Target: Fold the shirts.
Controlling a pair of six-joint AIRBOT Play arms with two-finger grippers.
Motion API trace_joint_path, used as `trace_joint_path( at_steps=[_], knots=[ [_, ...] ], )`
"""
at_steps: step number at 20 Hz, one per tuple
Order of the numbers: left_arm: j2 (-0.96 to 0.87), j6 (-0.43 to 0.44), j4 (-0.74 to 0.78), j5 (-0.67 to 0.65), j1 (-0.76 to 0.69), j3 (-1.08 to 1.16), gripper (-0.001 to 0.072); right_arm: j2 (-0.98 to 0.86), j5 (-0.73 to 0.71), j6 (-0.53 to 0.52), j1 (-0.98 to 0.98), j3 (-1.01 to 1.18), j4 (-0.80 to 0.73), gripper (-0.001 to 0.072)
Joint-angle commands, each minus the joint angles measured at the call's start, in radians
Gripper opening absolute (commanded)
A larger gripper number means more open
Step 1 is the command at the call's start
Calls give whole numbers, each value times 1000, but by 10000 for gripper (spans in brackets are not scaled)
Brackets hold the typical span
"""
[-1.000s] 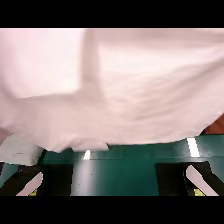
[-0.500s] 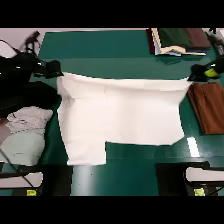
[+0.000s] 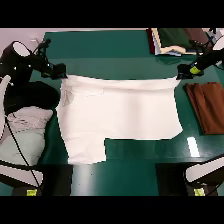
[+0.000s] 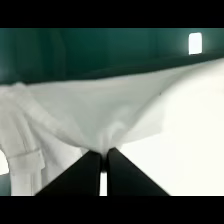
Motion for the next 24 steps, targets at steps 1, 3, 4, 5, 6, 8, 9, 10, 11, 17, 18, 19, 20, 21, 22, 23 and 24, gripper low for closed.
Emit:
trace_joint_path(
  at_steps=[1,3,4,5,6,8,9,10,11,17,18,19,20,21,22,23,24],
  knots=[
    [-10,17,46,-91,3,-82,23,9,37,-8,-34,-91,0,15],
    [-10,17,43,-62,3,-161,24,9,31,-8,-34,-164,6,15],
    [-10,17,43,-55,3,-192,24,9,17,-8,-31,-195,9,16],
    [-10,16,45,-52,3,-212,24,9,2,-8,-22,-216,9,16],
    [-10,13,47,-55,3,-216,28,9,-10,-6,-12,-227,9,31],
    [2,-14,51,-56,3,-216,577,9,-8,-6,-8,-211,8,444],
    [16,-32,58,-70,3,-215,538,11,15,-6,-8,-191,9,450],
    [38,-32,63,-92,3,-216,539,24,48,-6,-8,-177,8,450],
    [70,-32,80,-99,-1,-228,539,52,56,-8,-10,-187,7,449],
    [475,-151,194,-116,0,-678,539,357,-48,-25,-25,-506,8,440],
    [550,-172,188,-124,0,-771,539,396,-69,-25,-25,-550,8,439],
    [612,-183,174,-125,0,-849,539,430,-87,-25,-23,-588,10,439],
    [671,-189,143,-128,0,-921,539,455,-100,-25,-23,-616,10,439],
    [719,-190,97,-126,0,-980,539,474,-106,-25,-23,-636,10,440],
    [763,-189,38,-121,0,-1039,539,487,-101,-25,-23,-644,10,439],
    [794,-189,-5,-111,0,-1089,539,499,-85,-25,-23,-644,10,439],
    [811,-189,-32,-88,0,-1135,539,509,-79,-25,-23,-644,18,439]
  ],
)
